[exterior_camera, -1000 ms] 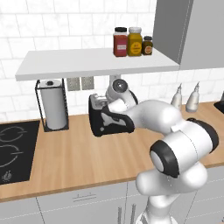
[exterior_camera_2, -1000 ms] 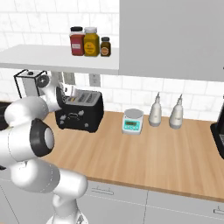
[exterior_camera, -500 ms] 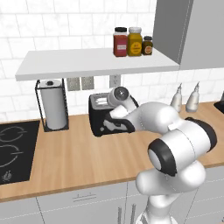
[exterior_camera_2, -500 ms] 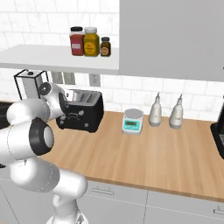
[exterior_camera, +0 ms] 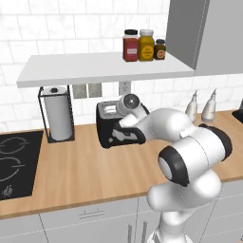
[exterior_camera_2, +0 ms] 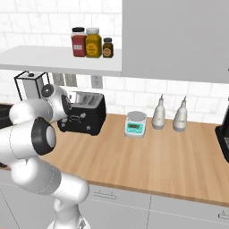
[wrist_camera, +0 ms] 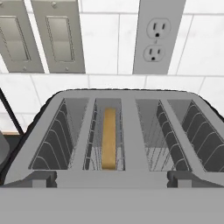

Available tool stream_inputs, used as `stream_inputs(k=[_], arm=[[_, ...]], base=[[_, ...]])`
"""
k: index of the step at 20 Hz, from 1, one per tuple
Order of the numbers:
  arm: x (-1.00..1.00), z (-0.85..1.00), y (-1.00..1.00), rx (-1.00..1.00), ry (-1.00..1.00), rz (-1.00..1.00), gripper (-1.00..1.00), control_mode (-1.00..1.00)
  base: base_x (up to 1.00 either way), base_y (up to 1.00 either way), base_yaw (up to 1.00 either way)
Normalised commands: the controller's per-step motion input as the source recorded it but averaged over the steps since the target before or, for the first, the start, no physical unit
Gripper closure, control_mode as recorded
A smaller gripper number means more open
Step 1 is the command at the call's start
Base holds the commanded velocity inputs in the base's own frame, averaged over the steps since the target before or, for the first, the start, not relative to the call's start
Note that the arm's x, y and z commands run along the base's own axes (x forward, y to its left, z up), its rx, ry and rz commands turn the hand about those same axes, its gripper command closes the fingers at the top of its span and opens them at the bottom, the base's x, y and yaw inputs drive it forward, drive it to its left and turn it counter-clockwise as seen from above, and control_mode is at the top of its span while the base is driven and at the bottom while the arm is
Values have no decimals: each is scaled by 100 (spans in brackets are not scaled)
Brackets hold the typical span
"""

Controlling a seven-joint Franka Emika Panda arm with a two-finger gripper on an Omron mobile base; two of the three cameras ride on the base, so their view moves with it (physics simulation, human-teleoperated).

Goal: Start the toaster. Once the lever pops up, take the bread to the plate on the dining counter.

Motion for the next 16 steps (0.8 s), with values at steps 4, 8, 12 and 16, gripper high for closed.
stream_inputs(k=[4,8,12,16], arm=[[6,-6,3,0,0,0,-100,-100],[6,-3,0,0,0,0,-100,-100],[12,-8,0,0,0,0,-100,-100],[14,-1,0,0,0,0,-100,-100]], base=[[0,0,0],[0,0,0],[0,0,0],[0,0,0]])
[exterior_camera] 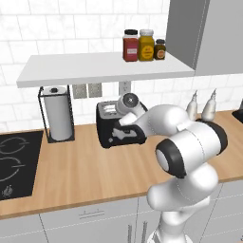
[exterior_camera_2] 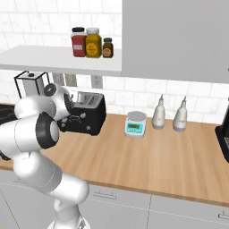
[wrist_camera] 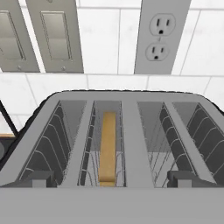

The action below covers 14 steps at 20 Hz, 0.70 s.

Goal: Start the toaster. Once the lever pops up, take the bread to the plate on the dining counter.

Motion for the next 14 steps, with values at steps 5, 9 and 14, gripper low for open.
stream_inputs(k=[5,9,14], arm=[[7,0,0,0,0,0,-100,-100],[0,0,5,0,0,0,-100,-100],[0,0,4,0,0,0,-100,-100]], base=[[0,0,0],[0,0,0],[0,0,0]])
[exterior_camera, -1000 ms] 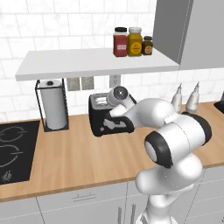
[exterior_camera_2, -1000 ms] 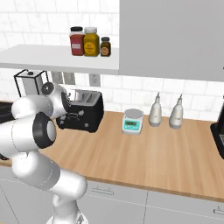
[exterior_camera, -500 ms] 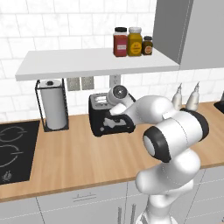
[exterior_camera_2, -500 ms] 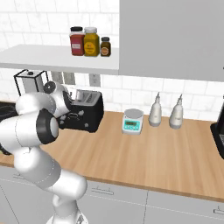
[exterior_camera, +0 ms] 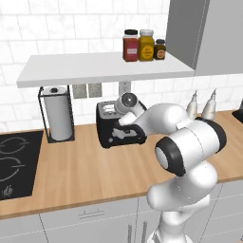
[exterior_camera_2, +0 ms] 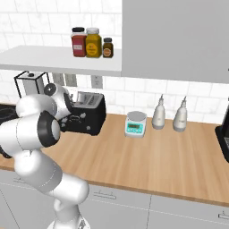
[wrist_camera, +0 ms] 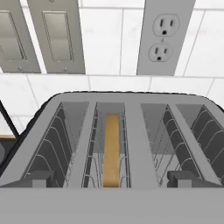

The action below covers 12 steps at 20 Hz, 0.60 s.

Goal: Start the toaster. Once the lever pops up, take the bread to the plate on the dining counter.

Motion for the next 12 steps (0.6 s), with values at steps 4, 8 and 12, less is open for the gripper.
stream_inputs(k=[4,8,12], arm=[[0,0,0,0,0,0,-100,-100],[0,0,0,0,0,0,-100,-100],[0,0,0,0,0,0,-100,-100]], base=[[0,0,0],[0,0,0],[0,0,0]])
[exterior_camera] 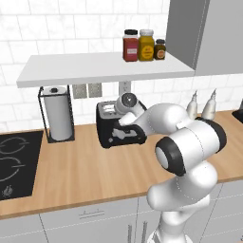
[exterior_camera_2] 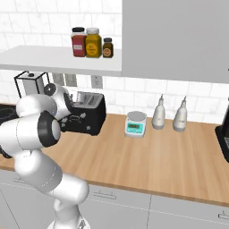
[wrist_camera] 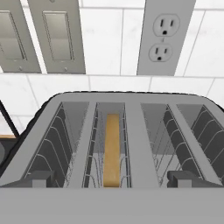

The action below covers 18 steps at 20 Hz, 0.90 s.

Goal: Start the toaster. Once the lever pops up, take the bread to the plate on the dining counter.

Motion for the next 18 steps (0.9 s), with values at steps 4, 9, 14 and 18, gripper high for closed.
stream_inputs(k=[4,9,14,18], arm=[[0,0,0,0,0,0,-100,-100],[0,0,0,0,0,0,-100,-100],[0,0,0,0,0,0,-100,-100],[0,0,0,0,0,0,-100,-100]], base=[[0,0,0],[0,0,0],[0,0,0],[0,0,0]])
